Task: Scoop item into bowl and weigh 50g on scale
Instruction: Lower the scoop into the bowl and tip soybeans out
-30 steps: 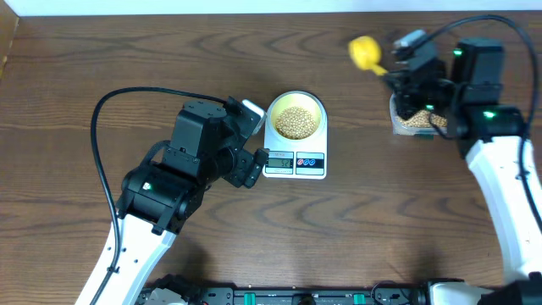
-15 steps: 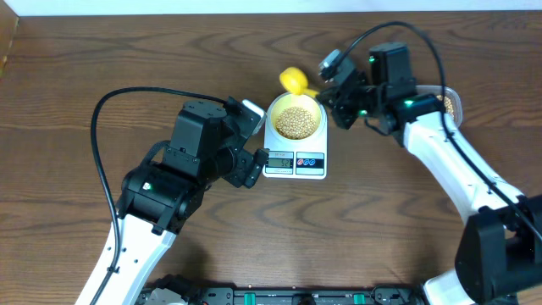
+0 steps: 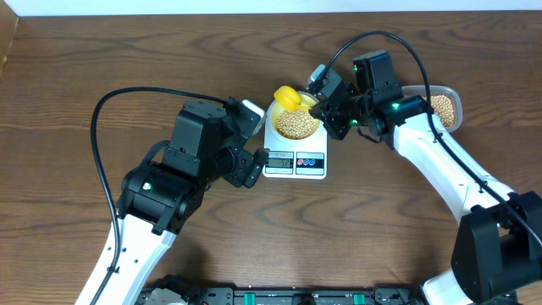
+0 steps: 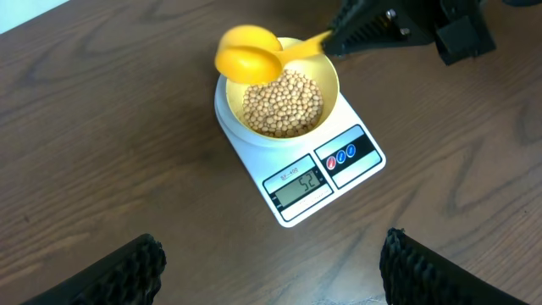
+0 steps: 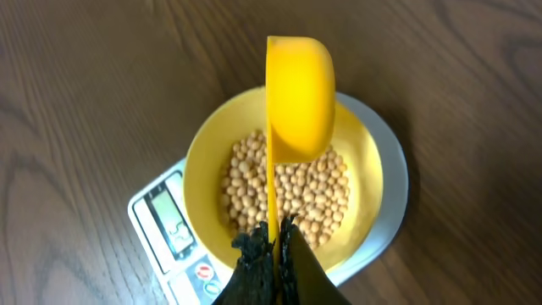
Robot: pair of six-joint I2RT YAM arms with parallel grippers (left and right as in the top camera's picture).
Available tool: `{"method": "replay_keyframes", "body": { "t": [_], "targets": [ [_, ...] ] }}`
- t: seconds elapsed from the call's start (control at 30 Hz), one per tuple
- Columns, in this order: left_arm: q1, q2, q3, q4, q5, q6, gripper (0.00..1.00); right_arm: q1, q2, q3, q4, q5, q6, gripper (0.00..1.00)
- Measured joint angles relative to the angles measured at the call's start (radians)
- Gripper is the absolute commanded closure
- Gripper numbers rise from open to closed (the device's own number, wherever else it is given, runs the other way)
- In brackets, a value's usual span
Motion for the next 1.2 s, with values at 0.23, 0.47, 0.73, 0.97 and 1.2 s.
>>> {"method": "replay_keyframes", "body": {
  "t": [0.23, 0.47, 0.73, 0.97, 1.2],
  "targets": [
    [0.0, 0.0, 0.0, 0.0, 0.0, 0.0, 0.17, 0.008, 0.0, 0.0, -0.021, 0.076, -0.011, 0.99],
    [0.0, 0.0, 0.0, 0.0, 0.0, 0.0, 0.17, 0.022, 0.0, 0.0, -0.055, 0.113, -0.058, 0.99],
    [0.0, 0.0, 0.0, 0.0, 0.0, 0.0, 0.17, 0.024, 0.0, 0.0, -0.114, 0.17, -0.122, 0.99],
    [0.0, 0.0, 0.0, 0.0, 0.0, 0.0, 0.17, 0.027, 0.0, 0.0, -0.114, 0.2, -0.132, 0.99],
    [0.0, 0.0, 0.0, 0.0, 0.0, 0.0, 0.17, 0.051, 0.0, 0.0, -0.116, 0.192, -0.14, 0.99]
  ]
}}
